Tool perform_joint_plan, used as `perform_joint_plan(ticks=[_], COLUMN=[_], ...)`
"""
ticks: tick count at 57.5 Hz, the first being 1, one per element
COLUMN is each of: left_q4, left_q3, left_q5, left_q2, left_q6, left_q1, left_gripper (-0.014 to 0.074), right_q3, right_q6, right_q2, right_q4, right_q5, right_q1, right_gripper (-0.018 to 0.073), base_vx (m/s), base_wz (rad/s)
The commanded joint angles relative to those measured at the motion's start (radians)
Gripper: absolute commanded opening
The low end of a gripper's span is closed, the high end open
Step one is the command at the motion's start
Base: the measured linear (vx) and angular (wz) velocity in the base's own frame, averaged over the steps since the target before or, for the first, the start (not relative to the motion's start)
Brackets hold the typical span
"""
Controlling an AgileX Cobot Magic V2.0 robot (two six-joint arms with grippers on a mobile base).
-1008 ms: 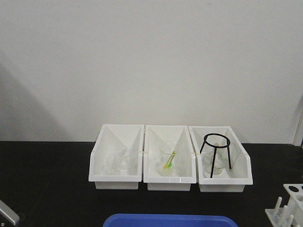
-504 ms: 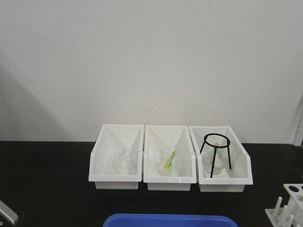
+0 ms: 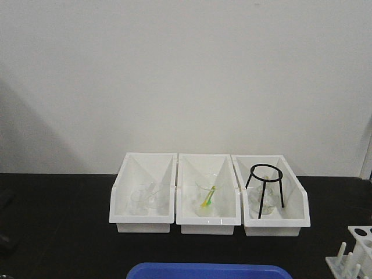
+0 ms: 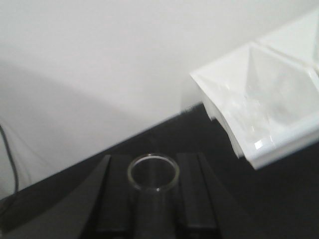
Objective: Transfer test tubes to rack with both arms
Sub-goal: 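Carry the held test tube toward the right gripper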
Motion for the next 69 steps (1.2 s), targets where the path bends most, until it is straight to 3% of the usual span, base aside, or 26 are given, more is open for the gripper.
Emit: perform_joint_plan(ticks=[1,12,19,27,34,43,50,59,69], left_q4=[-0.015,-0.015,-0.015,-0.015,-0.015,-0.015,-0.015,-0.015,-0.015], left_q3=[-0.146,-0.312,-0.353,-0.367,-0.367,-0.367,-0.367,-0.367,-0.367], left_q5=[0.043,0.108,0.106,0.075,0.024,-0.063,-0.121,-0.136,-0.135], left_q2=[-0.033,-0.028,-0.013,0.022,0.065,0.139,0.173,0.186,0.188], left_q6=[-0.077,-0.112,-0.131,-0.151,-0.174,-0.247,-0.294,-0.312,-0.327], left_q1=[-0.001,-0.058,-0.141,-0.267,-0.365,-0.500,-0.570,-0.645,-0.717], left_gripper=[-0.0022,-0.0022,-0.0022,-0.0022,-0.0022,-0.0022,-0.0022,-0.0022,-0.0022], right_q3=[-0.034,-0.034,-0.034,-0.034,-0.034,-0.034,-0.034,-0.034,-0.034], right_q6=[-0.004,0.025,0.025,0.025,0.025,0.025,0.025,0.025,0.025], right_q2=[-0.001,-0.001,0.016,0.052,0.095,0.168,0.223,0.289,0.334], right_q4=[-0.002,0.016,0.017,0.017,0.017,0.016,0.016,0.016,0.014], right_q5=[-0.068,-0.060,-0.066,-0.074,-0.109,-0.190,-0.235,-0.286,-0.345], right_q1=[-0.004,-0.001,0.036,0.156,0.305,0.495,0.616,0.716,0.757], right_gripper=[0.0494,0.0494,0.0494,0.0494,0.0494,0.0494,0.0494,0.0494,0.0494], base_vx=[0.00,0.00,0.00,0.00,0.00,0.00,0.00,0.00,0.00], base_wz=[0.00,0.00,0.00,0.00,0.00,0.00,0.00,0.00,0.00])
